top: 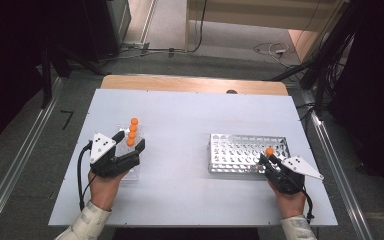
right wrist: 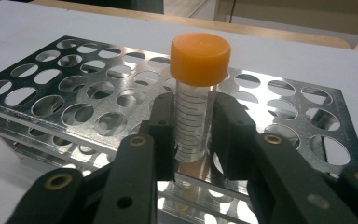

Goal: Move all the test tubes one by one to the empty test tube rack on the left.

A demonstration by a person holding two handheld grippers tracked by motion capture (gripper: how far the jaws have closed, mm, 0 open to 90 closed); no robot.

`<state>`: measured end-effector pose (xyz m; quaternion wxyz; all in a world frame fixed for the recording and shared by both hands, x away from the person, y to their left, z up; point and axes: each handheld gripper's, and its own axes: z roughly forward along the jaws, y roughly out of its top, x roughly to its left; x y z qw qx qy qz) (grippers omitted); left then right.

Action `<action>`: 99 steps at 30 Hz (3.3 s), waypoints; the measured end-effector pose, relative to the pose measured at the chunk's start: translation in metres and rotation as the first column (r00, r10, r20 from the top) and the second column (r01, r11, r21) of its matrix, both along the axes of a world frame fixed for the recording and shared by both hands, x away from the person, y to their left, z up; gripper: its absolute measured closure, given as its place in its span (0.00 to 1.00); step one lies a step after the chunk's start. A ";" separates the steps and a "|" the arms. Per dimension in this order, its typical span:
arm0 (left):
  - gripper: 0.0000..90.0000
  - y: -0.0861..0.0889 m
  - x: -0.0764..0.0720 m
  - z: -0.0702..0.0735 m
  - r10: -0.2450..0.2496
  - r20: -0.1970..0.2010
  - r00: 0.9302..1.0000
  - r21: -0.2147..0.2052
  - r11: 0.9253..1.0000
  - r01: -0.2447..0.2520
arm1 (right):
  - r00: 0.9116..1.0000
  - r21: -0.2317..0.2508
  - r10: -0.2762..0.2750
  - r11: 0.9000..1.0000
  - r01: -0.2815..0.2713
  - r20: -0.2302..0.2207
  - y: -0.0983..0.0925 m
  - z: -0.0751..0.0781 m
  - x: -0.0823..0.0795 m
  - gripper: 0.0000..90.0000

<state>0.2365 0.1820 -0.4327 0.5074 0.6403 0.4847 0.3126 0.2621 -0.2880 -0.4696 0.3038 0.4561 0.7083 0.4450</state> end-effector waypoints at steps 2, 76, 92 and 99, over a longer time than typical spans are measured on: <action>0.29 0.000 0.000 0.000 -0.001 -0.001 1.000 0.002 1.000 0.001 | 1.000 -0.004 0.000 1.000 0.000 0.001 0.001 0.000 0.000 0.79; 0.26 -0.020 -0.010 0.008 -0.094 0.019 0.995 -0.007 0.996 0.094 | 0.922 0.042 0.382 0.922 -0.385 0.065 0.146 0.048 -0.015 0.80; 0.32 -0.043 -0.023 0.014 -0.225 0.039 0.974 -0.025 0.974 0.226 | 0.888 0.004 0.459 0.888 -0.459 0.020 0.192 0.031 -0.010 0.80; 0.45 -0.055 -0.027 0.013 -0.310 0.042 0.950 -0.021 0.950 0.311 | 0.872 -0.008 0.489 0.872 -0.489 0.008 0.206 0.028 -0.015 0.80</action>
